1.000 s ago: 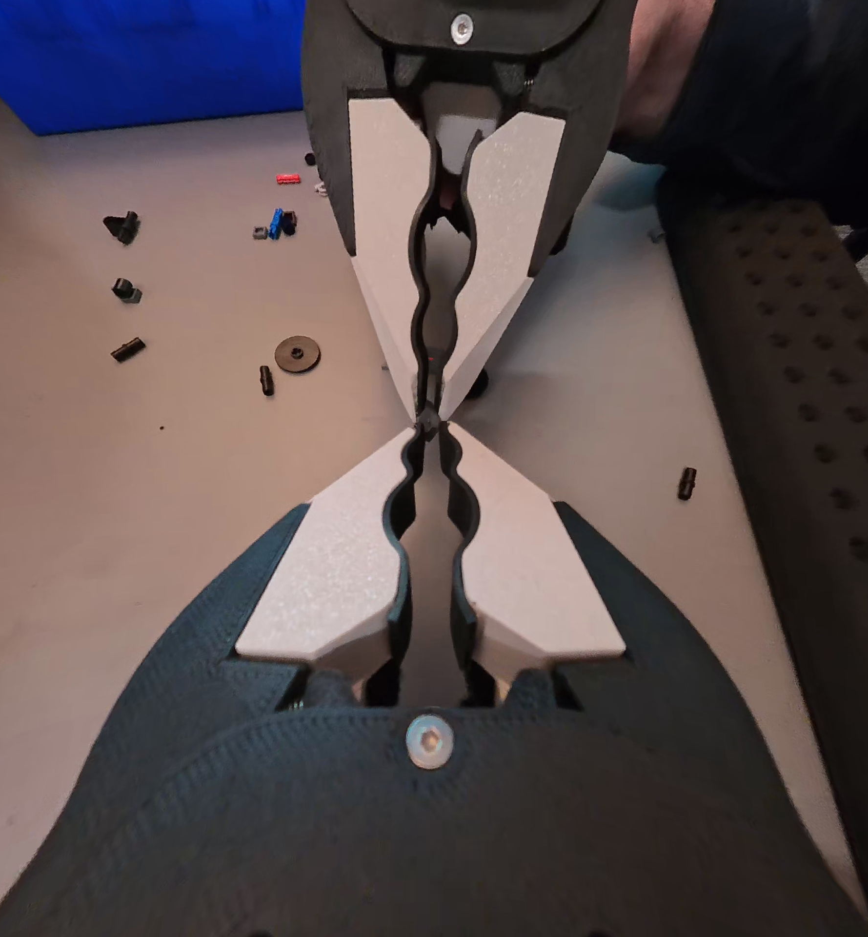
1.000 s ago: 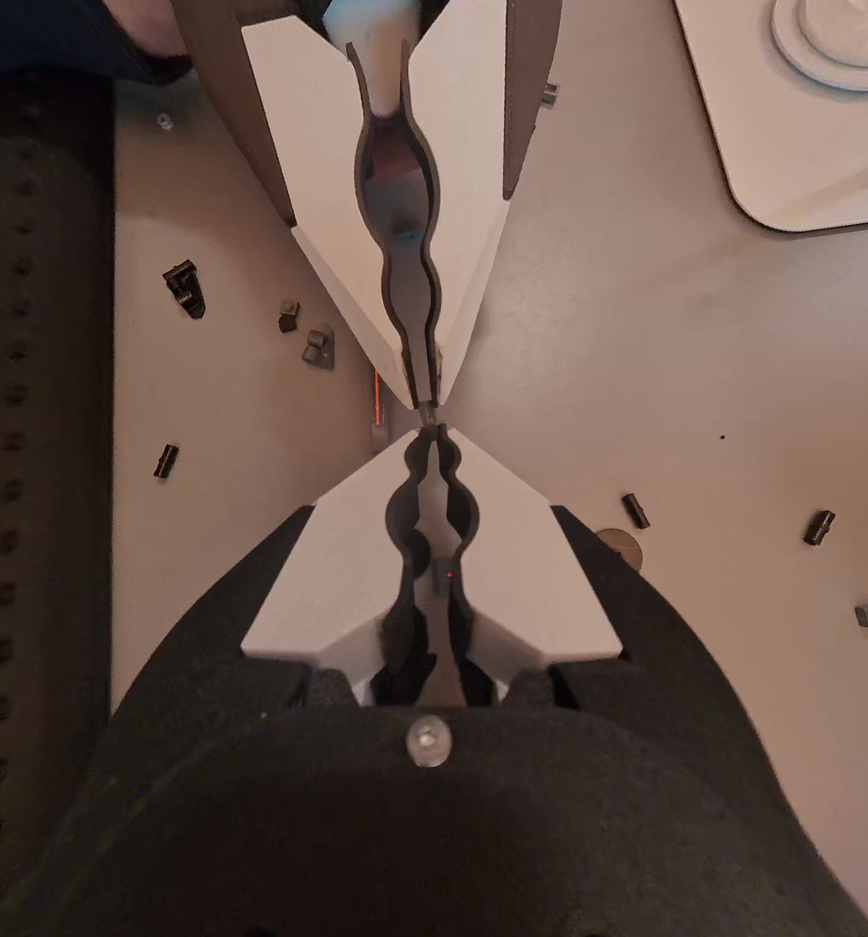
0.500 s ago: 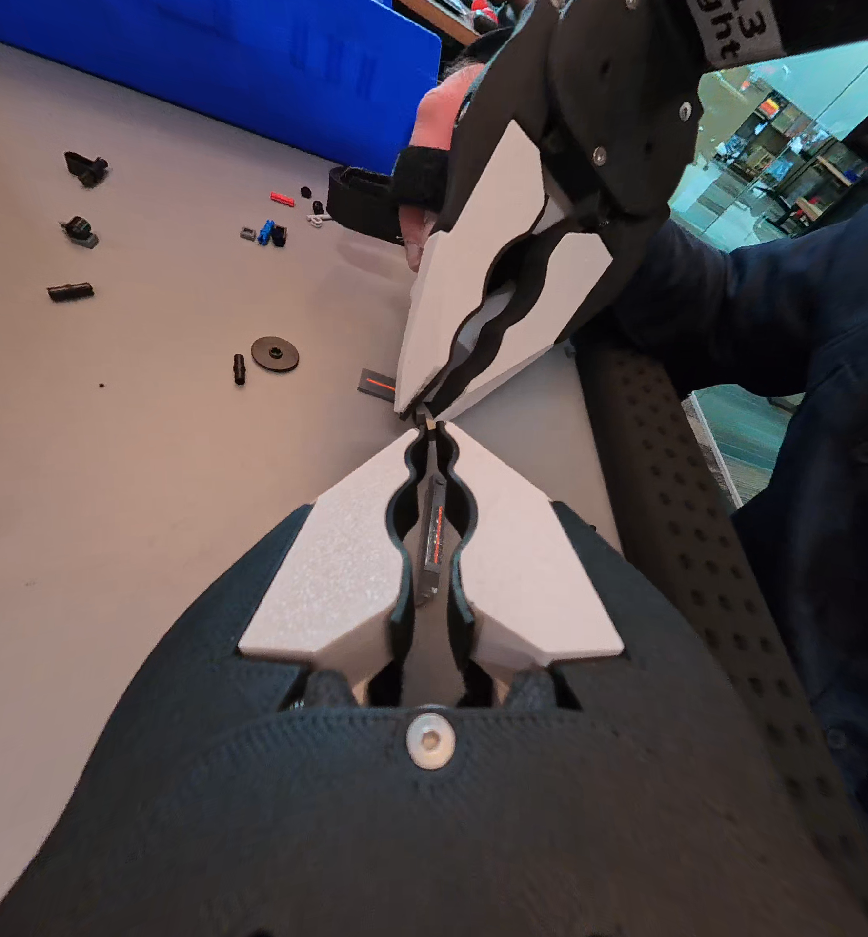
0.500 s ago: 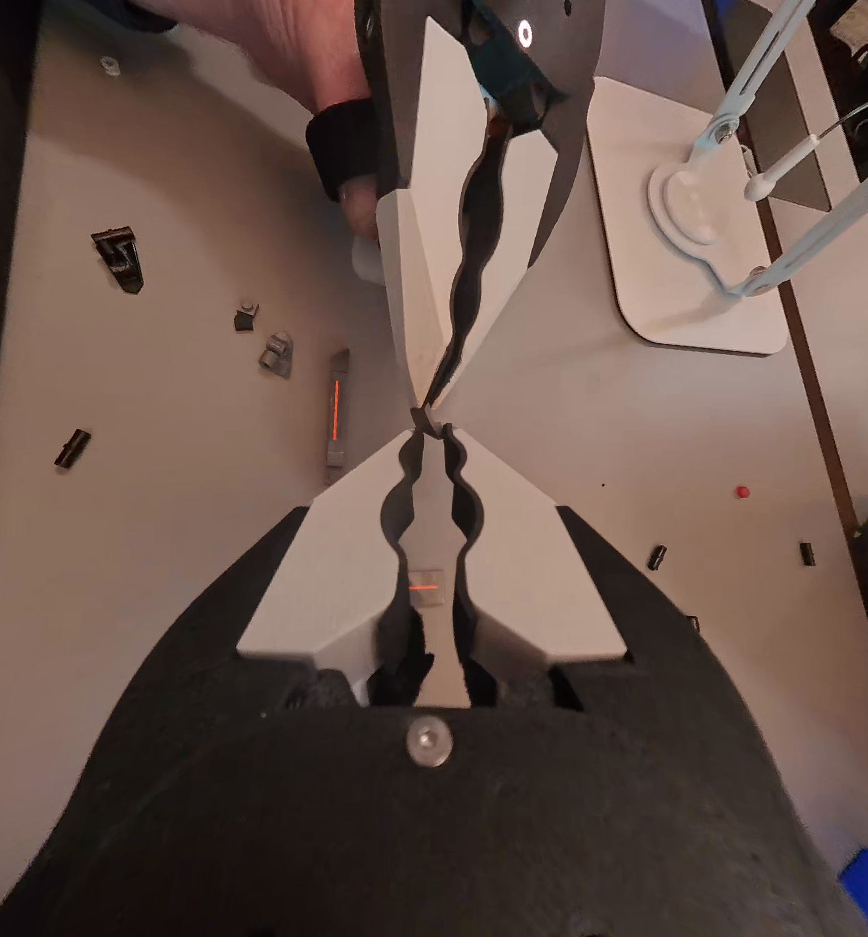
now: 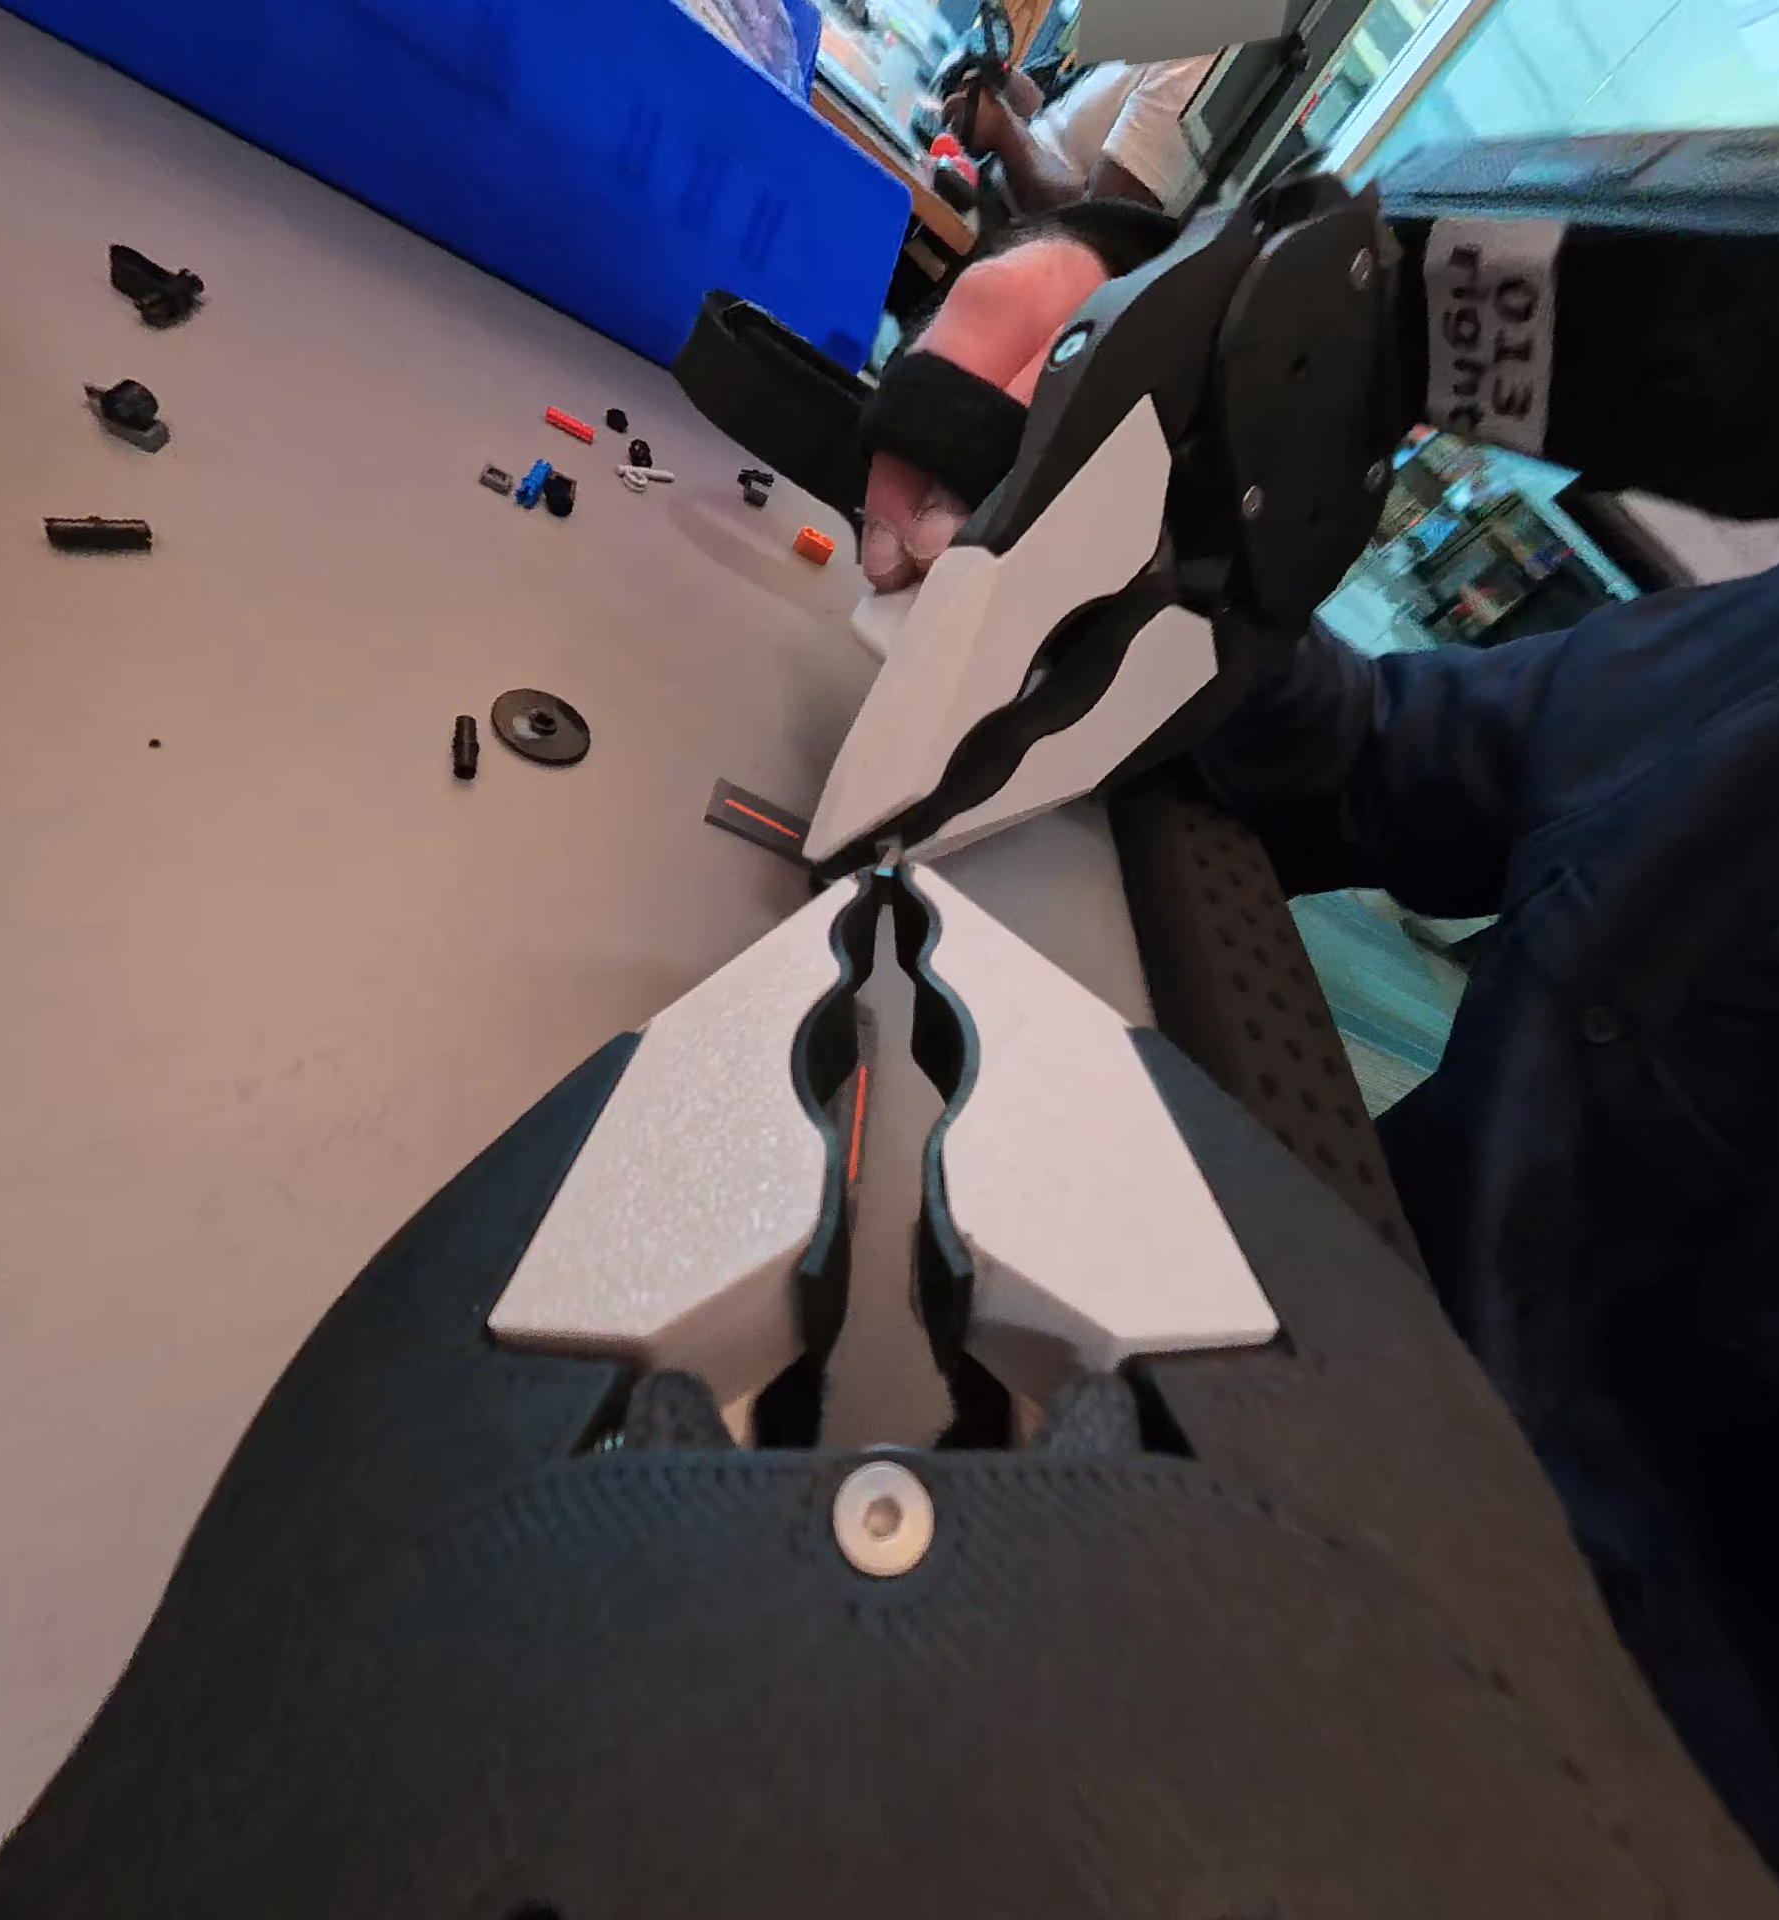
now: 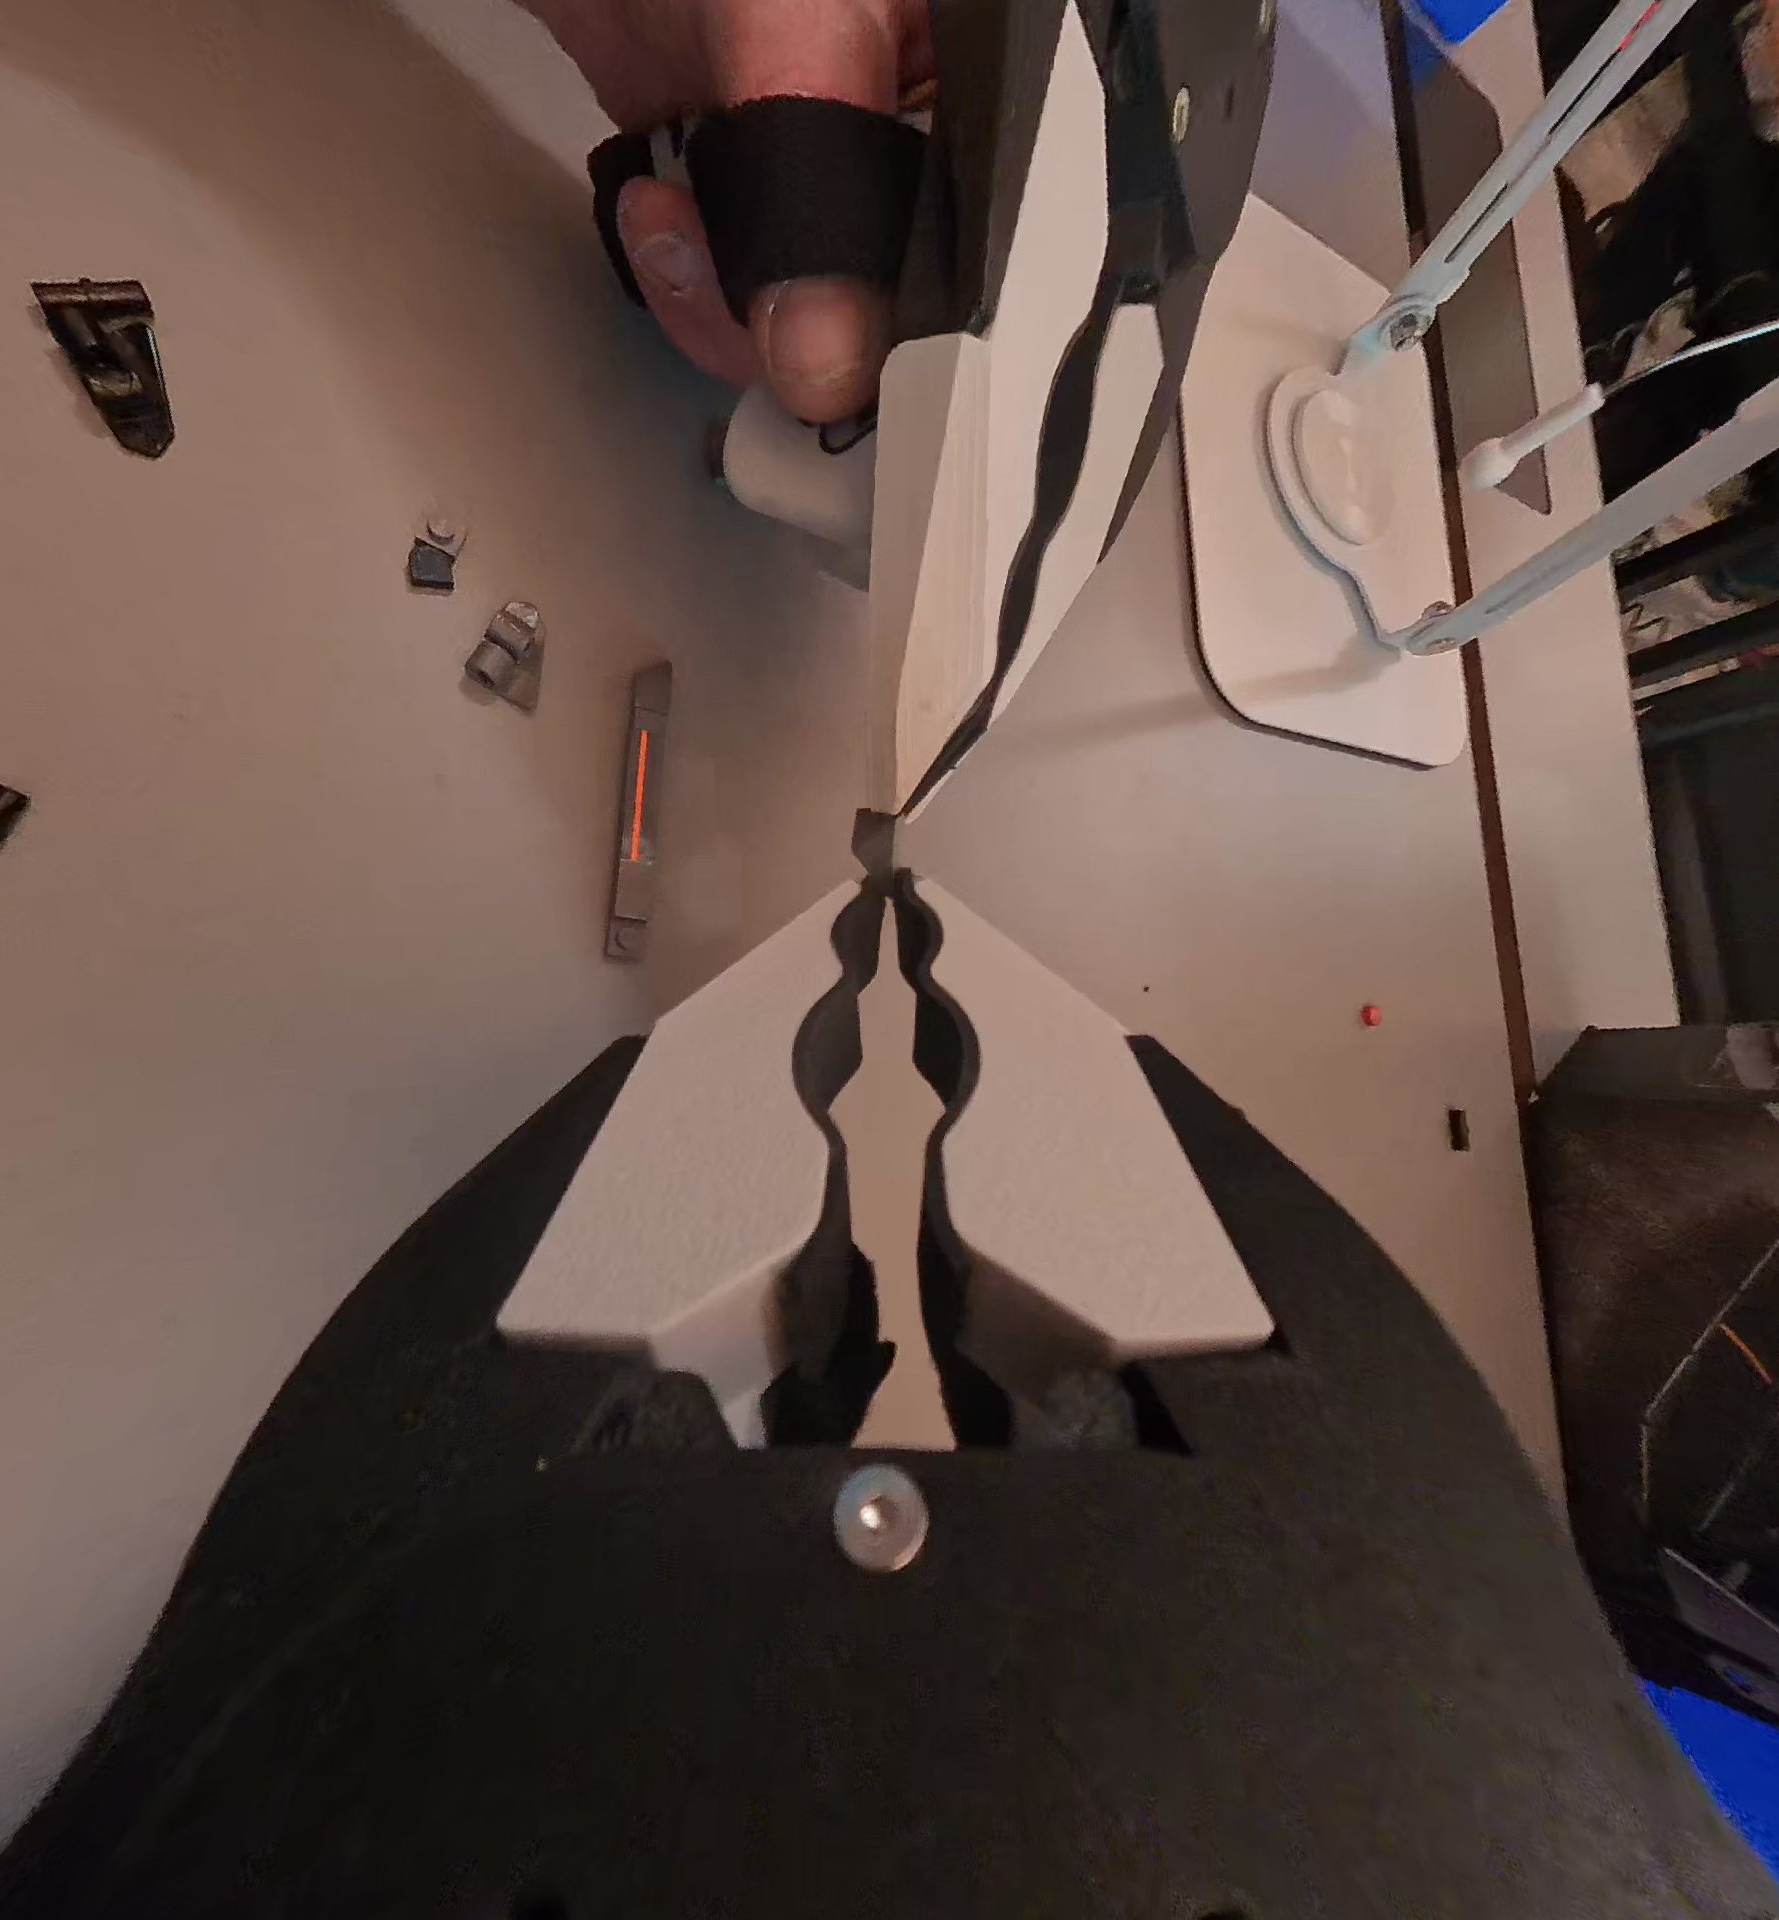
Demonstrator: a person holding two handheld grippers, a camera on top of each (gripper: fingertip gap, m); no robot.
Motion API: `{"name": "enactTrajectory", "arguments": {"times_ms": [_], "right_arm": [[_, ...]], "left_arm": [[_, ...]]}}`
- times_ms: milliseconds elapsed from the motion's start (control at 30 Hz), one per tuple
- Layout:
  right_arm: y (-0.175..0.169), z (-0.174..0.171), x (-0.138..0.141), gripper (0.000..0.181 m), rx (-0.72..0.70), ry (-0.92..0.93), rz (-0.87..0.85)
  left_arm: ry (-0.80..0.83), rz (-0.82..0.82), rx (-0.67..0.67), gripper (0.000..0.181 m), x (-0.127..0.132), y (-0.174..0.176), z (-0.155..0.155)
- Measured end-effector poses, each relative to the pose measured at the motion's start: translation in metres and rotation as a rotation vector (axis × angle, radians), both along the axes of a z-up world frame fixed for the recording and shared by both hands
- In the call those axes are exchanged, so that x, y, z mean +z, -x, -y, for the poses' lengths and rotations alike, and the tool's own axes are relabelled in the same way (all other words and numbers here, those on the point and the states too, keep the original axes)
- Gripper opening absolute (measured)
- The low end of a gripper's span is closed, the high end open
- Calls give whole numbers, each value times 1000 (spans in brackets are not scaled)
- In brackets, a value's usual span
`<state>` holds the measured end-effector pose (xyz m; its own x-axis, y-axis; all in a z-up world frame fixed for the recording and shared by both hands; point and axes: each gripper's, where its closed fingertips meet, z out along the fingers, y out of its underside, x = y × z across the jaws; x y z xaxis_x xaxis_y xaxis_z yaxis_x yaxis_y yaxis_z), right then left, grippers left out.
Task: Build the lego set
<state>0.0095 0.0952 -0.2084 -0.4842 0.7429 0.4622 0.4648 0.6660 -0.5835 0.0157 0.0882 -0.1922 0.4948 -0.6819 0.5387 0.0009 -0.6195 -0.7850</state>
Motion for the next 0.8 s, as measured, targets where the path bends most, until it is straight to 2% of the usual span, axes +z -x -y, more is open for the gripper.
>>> {"name": "enactTrajectory", "arguments": {"times_ms": [100,200,367,533,800], "right_arm": [[-7,3,-9,0,-6,80,90],[-16,5,-24,0,-10,134,195],[-28,12,-45,0,-15,218,345],[-33,22,-48,0,-1,292,397],[-34,24,-51,0,-23,311,430]], "left_arm": [[-21,-139,12,3,-14,6,0],[-29,-195,0,6,-19,7,3],[-70,-395,-98,12,-39,3,17],[-97,-469,-163,13,-49,-8,23],[-104,-577,-212,15,-65,-9,28]]}}
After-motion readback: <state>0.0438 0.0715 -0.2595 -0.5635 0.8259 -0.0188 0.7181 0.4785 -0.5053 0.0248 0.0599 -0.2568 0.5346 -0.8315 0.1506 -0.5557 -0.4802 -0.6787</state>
